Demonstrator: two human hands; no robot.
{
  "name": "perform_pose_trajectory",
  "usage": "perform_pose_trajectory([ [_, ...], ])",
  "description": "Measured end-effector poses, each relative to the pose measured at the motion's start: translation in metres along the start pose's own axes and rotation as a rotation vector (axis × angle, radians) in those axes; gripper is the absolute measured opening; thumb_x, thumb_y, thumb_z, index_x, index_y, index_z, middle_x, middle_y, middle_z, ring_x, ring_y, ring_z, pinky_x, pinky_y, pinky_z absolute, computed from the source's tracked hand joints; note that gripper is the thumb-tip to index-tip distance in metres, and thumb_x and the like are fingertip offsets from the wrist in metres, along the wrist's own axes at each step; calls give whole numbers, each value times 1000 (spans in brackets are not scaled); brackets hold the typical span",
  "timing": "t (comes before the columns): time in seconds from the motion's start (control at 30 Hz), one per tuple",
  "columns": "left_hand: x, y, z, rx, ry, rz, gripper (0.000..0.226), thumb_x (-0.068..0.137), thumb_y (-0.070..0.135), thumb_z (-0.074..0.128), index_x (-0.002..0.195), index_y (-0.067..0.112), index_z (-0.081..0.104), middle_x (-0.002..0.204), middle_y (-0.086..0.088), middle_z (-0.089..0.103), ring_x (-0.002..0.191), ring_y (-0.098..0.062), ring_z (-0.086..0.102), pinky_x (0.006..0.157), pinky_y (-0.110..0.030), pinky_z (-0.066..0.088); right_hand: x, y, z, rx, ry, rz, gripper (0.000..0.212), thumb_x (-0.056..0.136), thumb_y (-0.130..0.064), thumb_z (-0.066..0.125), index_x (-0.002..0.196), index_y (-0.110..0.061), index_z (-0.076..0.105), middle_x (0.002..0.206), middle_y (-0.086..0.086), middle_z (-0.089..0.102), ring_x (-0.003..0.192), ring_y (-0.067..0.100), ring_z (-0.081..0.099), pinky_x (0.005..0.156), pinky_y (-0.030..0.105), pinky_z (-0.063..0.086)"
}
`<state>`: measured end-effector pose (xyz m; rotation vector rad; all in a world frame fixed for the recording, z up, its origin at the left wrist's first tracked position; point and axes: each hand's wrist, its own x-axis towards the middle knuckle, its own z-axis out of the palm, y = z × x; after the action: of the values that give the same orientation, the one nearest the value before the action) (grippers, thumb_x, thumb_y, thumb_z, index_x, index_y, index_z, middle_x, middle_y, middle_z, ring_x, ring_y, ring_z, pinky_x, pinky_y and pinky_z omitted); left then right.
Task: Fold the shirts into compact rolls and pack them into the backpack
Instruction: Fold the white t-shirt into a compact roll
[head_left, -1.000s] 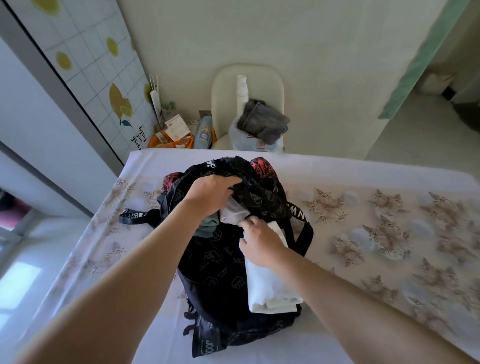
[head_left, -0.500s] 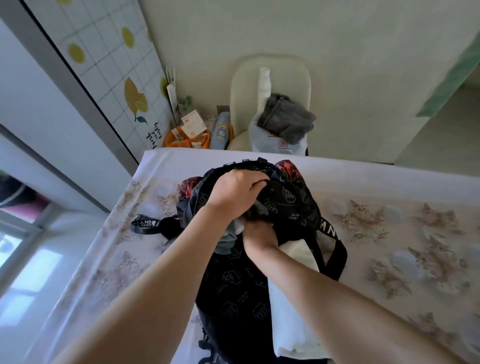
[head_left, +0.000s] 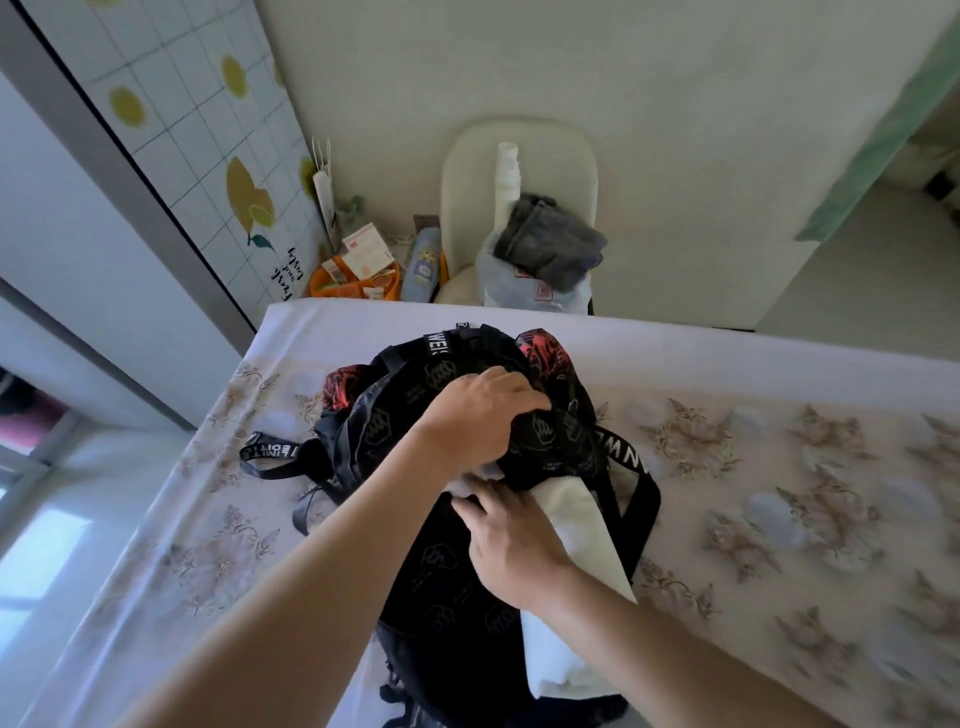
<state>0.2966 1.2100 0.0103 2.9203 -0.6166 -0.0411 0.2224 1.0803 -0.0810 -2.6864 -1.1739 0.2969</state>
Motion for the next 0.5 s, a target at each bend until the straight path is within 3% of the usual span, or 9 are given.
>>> perform_pose_trajectory([
  [0.03,1,4,3,80,-56,49,58,87,10,50,138,37,50,137,7,49,121,-16,46,93,-33,45,-16,7,-4,-3,75,-52,40,89,-24,46,126,-20,59,133,6,56,118,32,54,95,44,46],
  [0.1,4,6,14,238,-135,105,47,90,31,55,137,39,51,140,7,44,119,-17,48,93,-33,45,-50,18,-12,5,125,-138,36,90,-42,46,112,-24,68,117,-2,62,108,22,55,90,41,48],
  [0.17,6,7,19,290,-161,55,36,96,44,51,130,36,59,135,8,49,117,-17,52,89,-33,47,-78,24,-22,8,-12,-124,61,83,-67,47,126,-25,61,132,-1,53,121,22,47,101,44,42],
  [0.27,14,13,3,159,14,-146,33,100,47,46,112,30,71,112,7,66,105,-18,62,80,-34,52,-100,24,-34,-103,-241,5,112,63,-88,48,151,-22,26,159,6,12,148,29,8,115,55,20],
  [0.33,23,15,-11,123,136,-229,34,98,51,47,103,29,74,102,6,70,95,-20,65,74,-33,53,-107,16,-39,-146,-277,133,123,60,-85,58,153,-20,11,161,9,-7,150,34,-6,110,60,27],
  [0.43,29,18,-20,136,121,-257,36,97,53,46,100,29,73,99,5,71,91,-21,65,73,-35,54,-114,1,-38,-131,-285,363,111,75,-61,66,153,-21,-1,161,15,-16,149,42,-4,96,52,46],
  [0.5,28,22,-19,101,103,-285,35,97,53,48,102,29,74,101,5,71,93,-22,65,74,-35,54,-108,-5,-34,-100,-288,479,102,83,-49,62,154,-22,-6,161,16,-20,149,43,-7,100,55,43],
])
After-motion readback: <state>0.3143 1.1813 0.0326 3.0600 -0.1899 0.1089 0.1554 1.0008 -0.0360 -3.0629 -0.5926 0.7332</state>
